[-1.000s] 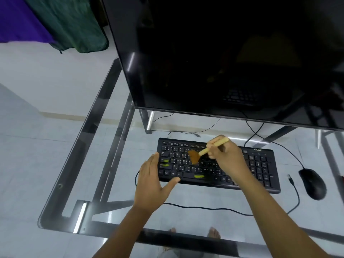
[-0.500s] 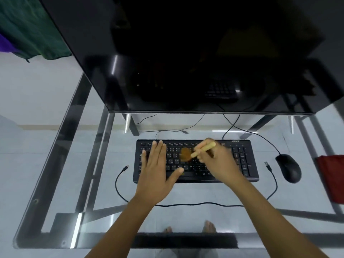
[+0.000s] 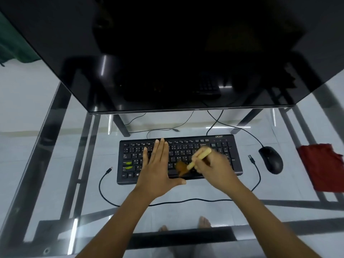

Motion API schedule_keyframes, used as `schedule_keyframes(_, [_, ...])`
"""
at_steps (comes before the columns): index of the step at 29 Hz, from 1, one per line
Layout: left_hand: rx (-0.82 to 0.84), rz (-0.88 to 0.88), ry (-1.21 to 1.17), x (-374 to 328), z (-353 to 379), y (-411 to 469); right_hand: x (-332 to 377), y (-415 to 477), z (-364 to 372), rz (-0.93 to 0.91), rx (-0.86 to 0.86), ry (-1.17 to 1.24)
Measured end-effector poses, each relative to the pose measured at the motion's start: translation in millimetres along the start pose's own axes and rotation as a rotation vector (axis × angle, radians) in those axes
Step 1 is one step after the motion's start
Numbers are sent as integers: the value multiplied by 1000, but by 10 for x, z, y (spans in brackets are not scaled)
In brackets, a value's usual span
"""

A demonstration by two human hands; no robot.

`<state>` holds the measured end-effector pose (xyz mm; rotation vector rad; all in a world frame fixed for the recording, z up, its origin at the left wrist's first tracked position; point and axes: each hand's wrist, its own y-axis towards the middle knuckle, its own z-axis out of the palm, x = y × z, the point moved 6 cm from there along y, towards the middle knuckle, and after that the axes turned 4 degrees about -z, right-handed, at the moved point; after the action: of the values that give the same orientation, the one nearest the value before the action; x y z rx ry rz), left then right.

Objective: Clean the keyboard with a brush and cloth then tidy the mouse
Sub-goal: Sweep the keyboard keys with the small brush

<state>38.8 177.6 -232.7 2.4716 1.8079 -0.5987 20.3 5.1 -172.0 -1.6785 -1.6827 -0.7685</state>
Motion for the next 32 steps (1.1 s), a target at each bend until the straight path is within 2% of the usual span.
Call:
schedule_keyframes(2, [3, -20, -7, -19, 2, 9, 17, -1, -184, -74, -221, -30])
schedule_keyframes(3, [3, -28, -5, -26, 7, 10, 1, -3, -242, -62, -253, 16])
schedule_keyframes(4, [6, -31, 1, -30, 13, 6, 0, 3, -264, -55, -238, 45])
schedule_keyframes(6, [11, -32, 11, -44, 24, -5, -17, 1, -99, -27, 34, 64])
schedule_keyframes(7, [8, -35, 15, -50, 27, -3, -12, -17, -72, -24, 107, -24])
schedule_keyframes(8, [9, -40, 21, -58, 30, -1, -24, -5, -105, -24, 96, -85])
schedule_keyframes(10, [12, -54, 23, -71, 33, 1, -61, 56, -327, -31, -184, -86])
schedule_keyframes(11, [5, -59, 20, -82, 28, 4, -69, 70, -389, -42, -259, -37])
schedule_keyframes(12, [2, -59, 19, -100, 28, 4, -64, 104, -393, -35, -261, 3])
schedule_keyframes(13, [6, -54, 19, -129, 33, 5, -60, 146, -322, -41, -182, 46])
schedule_keyframes(15, [17, -37, 13, -210, 52, 22, -26, 202, -250, -58, -99, -67])
schedule_keyframes(18, [11, -5, -7, -379, 66, 78, -131, 276, -495, -62, -330, -109])
schedule_keyframes(19, [2, 6, -17, -429, 59, 101, -178, 283, -547, -56, -340, -95])
schedule_keyframes(22, [17, 36, -17, -585, 63, 176, -309, 259, -591, 6, -180, -96])
schedule_keyframes(25, [24, 48, -6, -718, 70, 258, -441, 174, -906, 60, -402, -118])
schedule_keyframes(26, [27, 53, -2, -753, 76, 284, -495, 144, -950, 70, -411, -86])
schedule_keyframes(29, [45, 65, 6, -832, 109, 338, -580, 58, -875, 102, -280, -32])
schedule_keyframes(32, [73, 55, 22, -852, 183, 360, -607, -63, -1042, 76, -458, -87])
